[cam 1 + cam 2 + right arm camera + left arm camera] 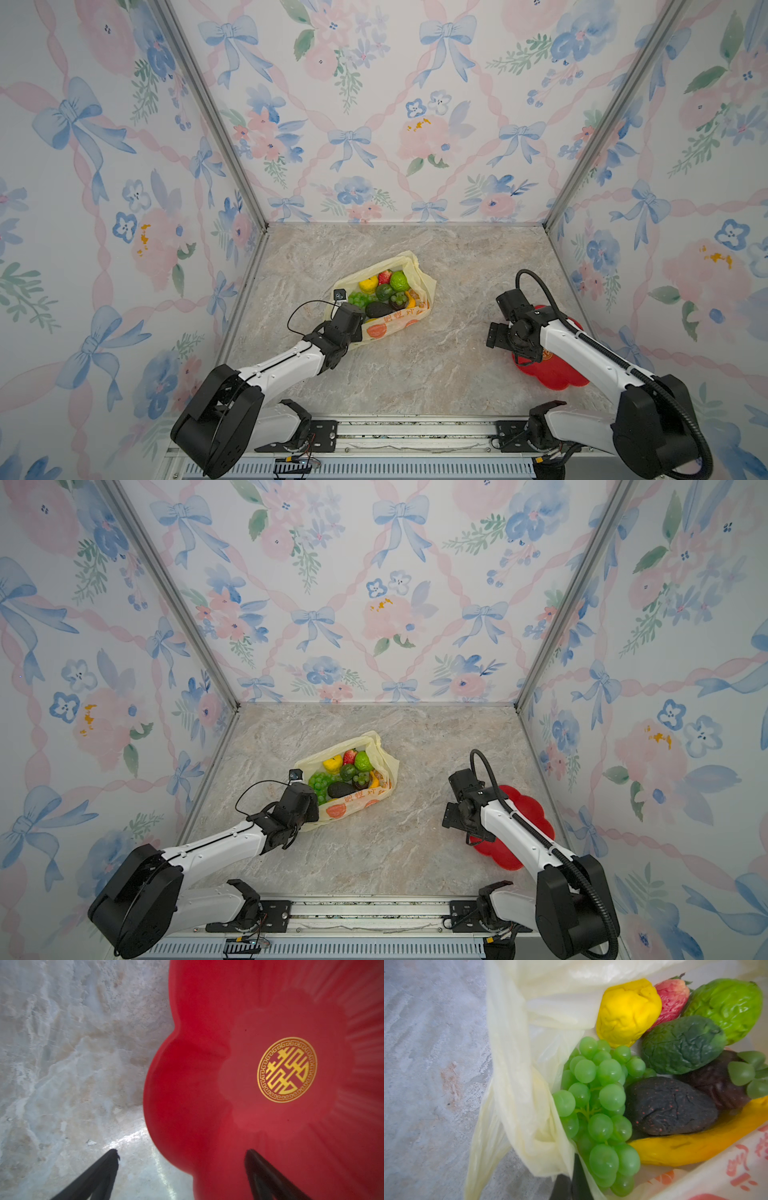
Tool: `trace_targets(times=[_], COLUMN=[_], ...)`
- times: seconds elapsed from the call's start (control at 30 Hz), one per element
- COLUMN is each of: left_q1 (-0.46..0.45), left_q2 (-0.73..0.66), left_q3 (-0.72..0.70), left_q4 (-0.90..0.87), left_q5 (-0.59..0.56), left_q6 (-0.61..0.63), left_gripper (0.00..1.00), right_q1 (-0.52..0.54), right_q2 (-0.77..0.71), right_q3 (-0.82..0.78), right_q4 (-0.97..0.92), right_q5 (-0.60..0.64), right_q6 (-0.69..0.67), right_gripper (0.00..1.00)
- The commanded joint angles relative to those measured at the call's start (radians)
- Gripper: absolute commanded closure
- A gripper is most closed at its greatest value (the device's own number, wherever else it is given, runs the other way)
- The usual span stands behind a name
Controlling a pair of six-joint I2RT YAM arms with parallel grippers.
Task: Take fruits out of the plastic bag
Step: Move the plate to the center of the table.
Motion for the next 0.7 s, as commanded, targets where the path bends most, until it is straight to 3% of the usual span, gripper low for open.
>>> trace_targets(times=[0.0, 0.23, 0.67], left_q1=[-0.006, -0.006, -0.006], left_q2=[-0.008, -0.004, -0.007], left_q3=[-0.014, -0.014, -0.016], left_q4=[0.023, 0.023, 0.023], left_q5=[0.008, 0.005, -0.007], left_q6=[0.021, 0.022, 0.024], left_gripper=[1.00, 1.00, 1.00], right_q1=[-0.006, 0.065, 0.413], right_q2=[0.017, 0.041, 0.163], right_q3=[-0.024, -0.020, 0.115], right_q4=[0.027, 0.029, 0.025], right_q5=[-0.028, -0.045, -0.065], right_q6=[0.029, 0.039, 0.144], right_gripper=[0.03, 0.03, 0.00])
